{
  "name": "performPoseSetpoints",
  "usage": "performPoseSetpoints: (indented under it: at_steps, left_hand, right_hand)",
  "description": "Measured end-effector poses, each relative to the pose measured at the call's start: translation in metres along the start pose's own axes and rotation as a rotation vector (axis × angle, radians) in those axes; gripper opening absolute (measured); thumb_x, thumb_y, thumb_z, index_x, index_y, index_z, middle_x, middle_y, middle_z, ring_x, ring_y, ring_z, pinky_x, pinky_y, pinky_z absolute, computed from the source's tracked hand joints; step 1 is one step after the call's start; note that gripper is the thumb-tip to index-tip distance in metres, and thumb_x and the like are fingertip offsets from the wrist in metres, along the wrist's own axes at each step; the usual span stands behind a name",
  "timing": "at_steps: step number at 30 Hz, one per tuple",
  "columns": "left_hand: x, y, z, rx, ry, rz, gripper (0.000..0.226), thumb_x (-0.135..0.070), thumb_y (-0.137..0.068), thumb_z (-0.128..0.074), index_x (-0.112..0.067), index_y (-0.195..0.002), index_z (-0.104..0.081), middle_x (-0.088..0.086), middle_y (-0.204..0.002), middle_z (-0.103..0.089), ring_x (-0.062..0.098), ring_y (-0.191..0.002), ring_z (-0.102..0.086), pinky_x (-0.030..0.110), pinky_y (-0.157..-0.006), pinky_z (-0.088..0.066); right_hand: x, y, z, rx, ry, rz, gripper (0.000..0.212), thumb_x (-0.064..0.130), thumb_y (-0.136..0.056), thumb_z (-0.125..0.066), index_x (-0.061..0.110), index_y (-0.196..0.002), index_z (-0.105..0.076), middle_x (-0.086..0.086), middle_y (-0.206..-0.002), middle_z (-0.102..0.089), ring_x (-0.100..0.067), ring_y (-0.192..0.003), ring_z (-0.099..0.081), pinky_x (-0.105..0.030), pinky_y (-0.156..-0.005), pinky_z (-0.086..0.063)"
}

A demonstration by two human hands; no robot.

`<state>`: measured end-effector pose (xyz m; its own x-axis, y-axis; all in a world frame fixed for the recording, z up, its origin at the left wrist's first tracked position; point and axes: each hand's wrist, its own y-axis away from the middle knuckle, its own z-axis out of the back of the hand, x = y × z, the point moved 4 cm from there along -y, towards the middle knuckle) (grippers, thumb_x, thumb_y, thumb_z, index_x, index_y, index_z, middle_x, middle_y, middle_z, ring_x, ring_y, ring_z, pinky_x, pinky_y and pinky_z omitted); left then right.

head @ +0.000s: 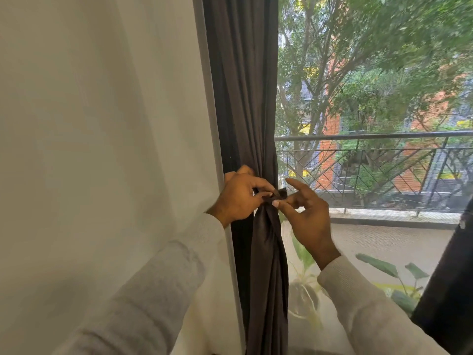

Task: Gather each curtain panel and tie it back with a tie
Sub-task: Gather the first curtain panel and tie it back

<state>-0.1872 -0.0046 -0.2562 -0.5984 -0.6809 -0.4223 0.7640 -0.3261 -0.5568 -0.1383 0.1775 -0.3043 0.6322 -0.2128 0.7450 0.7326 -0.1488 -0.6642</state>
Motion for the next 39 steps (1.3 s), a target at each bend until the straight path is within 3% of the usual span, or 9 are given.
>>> performPoseSetpoints:
  at_steps: [7,12,16,19,24,28,31,35,39]
  left_hand:
    - [-0.006,0.007,0.005,0.101,0.109,-0.068,0.029,-0.042,-0.089,-0.078,-0.048,-0.116,-0.069,-0.021,-0.098,-0.061,0.019,-0.108,-0.063,0.062,-0.109,-0.044]
    - [-0.014,0.026,0.005,0.05,0.231,-0.072,0.054,-0.023,-0.084,-0.09,-0.041,-0.113,-0.049,-0.012,-0.095,-0.073,0.017,-0.097,-0.075,0.054,-0.106,-0.054]
    - [-0.012,0.036,0.0,-0.089,-0.061,-0.161,0.042,-0.038,-0.093,-0.075,-0.035,-0.134,-0.065,-0.008,-0.109,-0.07,0.02,-0.112,-0.062,0.043,-0.106,-0.048]
    - [-0.01,0.039,-0.004,-0.1,-0.196,-0.291,0.049,-0.031,-0.095,-0.072,-0.026,-0.144,-0.068,-0.006,-0.108,-0.074,0.02,-0.113,-0.057,0.038,-0.101,-0.04]
    - [-0.008,0.038,-0.002,-0.118,-0.237,-0.329,0.024,-0.028,-0.092,-0.071,-0.021,-0.111,-0.083,-0.005,-0.1,-0.072,0.019,-0.111,-0.054,0.042,-0.094,-0.04]
    - [-0.01,0.041,-0.004,-0.044,-0.228,-0.286,0.016,-0.032,-0.089,-0.07,-0.022,-0.096,-0.079,-0.007,-0.107,-0.061,0.019,-0.116,-0.051,0.049,-0.097,-0.042]
    - [-0.012,0.038,-0.005,0.016,-0.2,-0.229,0.011,-0.025,-0.092,-0.074,-0.027,-0.102,-0.077,-0.012,-0.105,-0.066,0.019,-0.119,-0.05,0.05,-0.103,-0.039]
    - [-0.012,0.034,-0.004,0.068,-0.142,-0.028,0.028,-0.031,-0.095,-0.076,-0.037,-0.122,-0.069,-0.008,-0.119,-0.056,0.028,-0.124,-0.049,0.041,-0.108,-0.039]
    - [-0.015,0.032,0.0,0.12,-0.16,-0.001,0.012,-0.037,-0.102,-0.07,-0.033,-0.111,-0.077,-0.01,-0.116,-0.054,0.023,-0.126,-0.04,0.043,-0.111,-0.029]
  right_hand:
    - [-0.006,-0.002,0.003,-0.021,-0.058,-0.115,0.007,0.017,-0.088,-0.085,0.012,-0.093,-0.085,-0.007,-0.082,-0.08,-0.022,-0.075,-0.075,-0.032,-0.072,-0.06]
    - [-0.009,-0.007,0.006,-0.057,-0.047,-0.181,0.024,0.018,-0.088,-0.085,0.0,-0.075,-0.076,-0.021,-0.073,-0.072,-0.037,-0.069,-0.065,-0.031,-0.074,-0.057]
    - [-0.006,-0.007,0.003,-0.019,-0.04,-0.172,0.032,0.009,-0.086,-0.085,0.001,-0.063,-0.065,-0.007,-0.056,-0.061,-0.011,-0.054,-0.054,-0.019,-0.062,-0.048]
    - [-0.001,-0.007,0.002,0.056,-0.022,-0.116,0.027,0.008,-0.086,-0.085,-0.003,-0.068,-0.069,-0.017,-0.063,-0.064,-0.012,-0.058,-0.056,-0.017,-0.061,-0.048]
    - [0.001,-0.006,0.001,0.124,0.026,-0.071,0.013,0.015,-0.086,-0.086,0.008,-0.077,-0.08,0.001,-0.067,-0.071,-0.015,-0.062,-0.065,-0.023,-0.063,-0.051]
    - [0.0,-0.006,0.001,0.12,0.061,-0.056,0.011,0.014,-0.091,-0.081,0.009,-0.081,-0.082,-0.006,-0.073,-0.076,-0.025,-0.071,-0.071,-0.027,-0.068,-0.055]
    - [-0.001,-0.006,-0.002,0.116,0.077,-0.049,0.013,0.013,-0.095,-0.078,0.007,-0.083,-0.08,-0.007,-0.075,-0.076,-0.018,-0.071,-0.071,-0.023,-0.069,-0.054]
    - [-0.002,-0.008,0.0,0.069,0.048,-0.052,0.011,0.015,-0.095,-0.078,0.008,-0.086,-0.08,-0.005,-0.079,-0.076,-0.013,-0.072,-0.069,-0.017,-0.07,-0.051]
    - [0.001,-0.014,0.003,0.037,0.083,-0.009,0.009,0.013,-0.093,-0.08,0.008,-0.085,-0.08,-0.004,-0.08,-0.075,-0.006,-0.07,-0.066,-0.014,-0.068,-0.048]
